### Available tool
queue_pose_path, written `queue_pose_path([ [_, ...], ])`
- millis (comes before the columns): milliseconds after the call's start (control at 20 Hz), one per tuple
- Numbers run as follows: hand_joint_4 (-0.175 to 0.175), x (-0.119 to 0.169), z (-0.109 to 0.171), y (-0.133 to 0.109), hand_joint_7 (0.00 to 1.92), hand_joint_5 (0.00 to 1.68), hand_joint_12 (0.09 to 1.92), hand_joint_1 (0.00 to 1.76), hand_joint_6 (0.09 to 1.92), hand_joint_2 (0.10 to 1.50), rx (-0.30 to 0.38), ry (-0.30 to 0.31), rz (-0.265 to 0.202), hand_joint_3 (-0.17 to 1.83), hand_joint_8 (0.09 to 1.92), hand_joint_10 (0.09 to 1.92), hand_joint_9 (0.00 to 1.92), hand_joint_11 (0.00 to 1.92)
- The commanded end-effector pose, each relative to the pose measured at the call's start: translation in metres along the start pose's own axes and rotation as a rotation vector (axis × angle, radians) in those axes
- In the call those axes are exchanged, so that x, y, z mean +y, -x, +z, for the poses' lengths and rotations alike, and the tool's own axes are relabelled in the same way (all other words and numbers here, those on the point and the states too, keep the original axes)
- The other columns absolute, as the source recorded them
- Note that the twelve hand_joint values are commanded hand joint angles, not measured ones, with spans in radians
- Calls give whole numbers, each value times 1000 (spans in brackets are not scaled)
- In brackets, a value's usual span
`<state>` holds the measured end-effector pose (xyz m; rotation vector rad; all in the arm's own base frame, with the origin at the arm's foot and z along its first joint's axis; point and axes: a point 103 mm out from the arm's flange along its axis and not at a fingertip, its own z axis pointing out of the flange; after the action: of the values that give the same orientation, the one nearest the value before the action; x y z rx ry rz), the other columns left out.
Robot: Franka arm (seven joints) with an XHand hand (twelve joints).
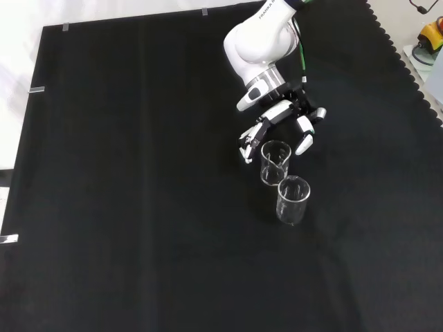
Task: Pick up the beaker on the right.
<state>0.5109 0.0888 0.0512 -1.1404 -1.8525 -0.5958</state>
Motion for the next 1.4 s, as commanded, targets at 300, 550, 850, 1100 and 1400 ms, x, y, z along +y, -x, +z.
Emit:
queue_pose_path([
  [300, -42, 5, -1, -2, 441, 487, 1291, 999, 206, 280, 8, 2, -3, 1116, 642, 606, 431, 0],
  [550, -41, 8, 4, -2, 464, 411, 1295, 1005, 475, 280, 27, 5, -9, 1113, 627, 573, 451, 0],
  [850, -38, 7, 3, -2, 490, 357, 1301, 1009, 668, 277, 40, -3, -12, 1116, 639, 575, 455, 0],
  [1100, -39, 13, 11, -6, 494, 346, 1292, 1010, 715, 277, 42, 1, -18, 1116, 646, 576, 455, 0],
  [1400, -40, 20, 22, -8, 489, 315, 1286, 1011, 759, 276, 67, 1, -17, 1118, 652, 572, 442, 0],
])
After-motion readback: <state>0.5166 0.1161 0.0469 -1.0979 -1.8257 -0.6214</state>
